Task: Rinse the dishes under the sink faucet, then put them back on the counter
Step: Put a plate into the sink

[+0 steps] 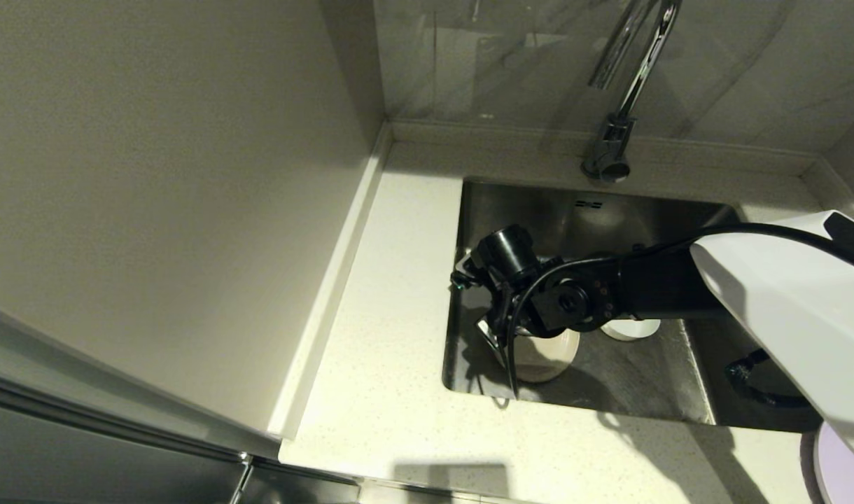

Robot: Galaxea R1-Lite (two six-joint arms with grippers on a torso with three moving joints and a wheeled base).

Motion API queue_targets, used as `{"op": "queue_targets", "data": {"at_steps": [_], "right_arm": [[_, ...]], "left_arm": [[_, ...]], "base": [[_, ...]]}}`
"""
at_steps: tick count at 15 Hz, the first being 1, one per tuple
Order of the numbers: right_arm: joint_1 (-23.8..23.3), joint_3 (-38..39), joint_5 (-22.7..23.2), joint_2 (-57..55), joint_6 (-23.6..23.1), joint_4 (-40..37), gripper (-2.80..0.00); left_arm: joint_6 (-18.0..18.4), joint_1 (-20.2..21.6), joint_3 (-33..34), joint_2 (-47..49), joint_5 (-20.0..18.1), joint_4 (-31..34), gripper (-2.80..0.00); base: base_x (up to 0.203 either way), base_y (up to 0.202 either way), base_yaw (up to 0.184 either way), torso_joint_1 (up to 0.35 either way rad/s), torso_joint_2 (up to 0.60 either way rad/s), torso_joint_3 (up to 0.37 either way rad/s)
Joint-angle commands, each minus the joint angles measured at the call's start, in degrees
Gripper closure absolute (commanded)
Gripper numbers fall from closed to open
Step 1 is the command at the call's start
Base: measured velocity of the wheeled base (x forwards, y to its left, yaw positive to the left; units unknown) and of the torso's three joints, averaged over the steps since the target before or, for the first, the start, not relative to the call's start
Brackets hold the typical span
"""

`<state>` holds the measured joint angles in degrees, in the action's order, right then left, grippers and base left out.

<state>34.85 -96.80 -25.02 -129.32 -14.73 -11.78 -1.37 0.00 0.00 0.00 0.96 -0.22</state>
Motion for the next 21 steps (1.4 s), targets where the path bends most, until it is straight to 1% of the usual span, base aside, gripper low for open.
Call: {"op": "queue_targets", "data": {"at_steps": [1,4,8,11,14,16,17,19,21], "right_arm": [[0.0,-1.5,-0.4,-1.1,-0.1,-0.1,-2.80],[0.0,-1.2,-1.5,1.4,0.0,-0.1,-2.80],[-0.2,-0.5,-1.6,7.9,-0.1,-0.5,-2.80],[-1.2,3.9,-1.6,15.3,-0.1,-0.9,-2.80],[-3.8,8.6,-1.6,24.0,0.0,-3.2,-2.80],[-7.4,11.3,-1.4,29.7,0.1,-6.2,-2.80],[-10.0,13.4,-1.2,32.2,0.2,-7.4,0.00],[-15.0,17.1,0.3,36.7,0.2,-8.2,0.00],[-19.4,19.8,3.2,41.2,0.2,-9.3,0.00]], "left_arm": [[0.0,0.0,0.0,-0.1,0.0,0.0,0.00],[0.0,0.0,0.0,-0.1,0.0,0.0,0.00],[0.0,0.0,0.0,-0.1,0.0,0.0,0.00],[0.0,0.0,0.0,-0.1,0.0,0.0,0.00],[0.0,0.0,0.0,-0.1,0.0,0.0,0.00],[0.0,0.0,0.0,-0.1,0.0,0.0,0.00],[0.0,0.0,0.0,-0.1,0.0,0.0,0.00],[0.0,0.0,0.0,-0.1,0.0,0.0,0.00],[0.0,0.0,0.0,-0.1,0.0,0.0,0.00]], "base": [[0.000,0.000,0.000,0.000,0.00,0.000],[0.000,0.000,0.000,0.000,0.00,0.000],[0.000,0.000,0.000,0.000,0.00,0.000],[0.000,0.000,0.000,0.000,0.00,0.000],[0.000,0.000,0.000,0.000,0.00,0.000],[0.000,0.000,0.000,0.000,0.00,0.000],[0.000,0.000,0.000,0.000,0.00,0.000],[0.000,0.000,0.000,0.000,0.00,0.000],[0.000,0.000,0.000,0.000,0.00,0.000]]}}
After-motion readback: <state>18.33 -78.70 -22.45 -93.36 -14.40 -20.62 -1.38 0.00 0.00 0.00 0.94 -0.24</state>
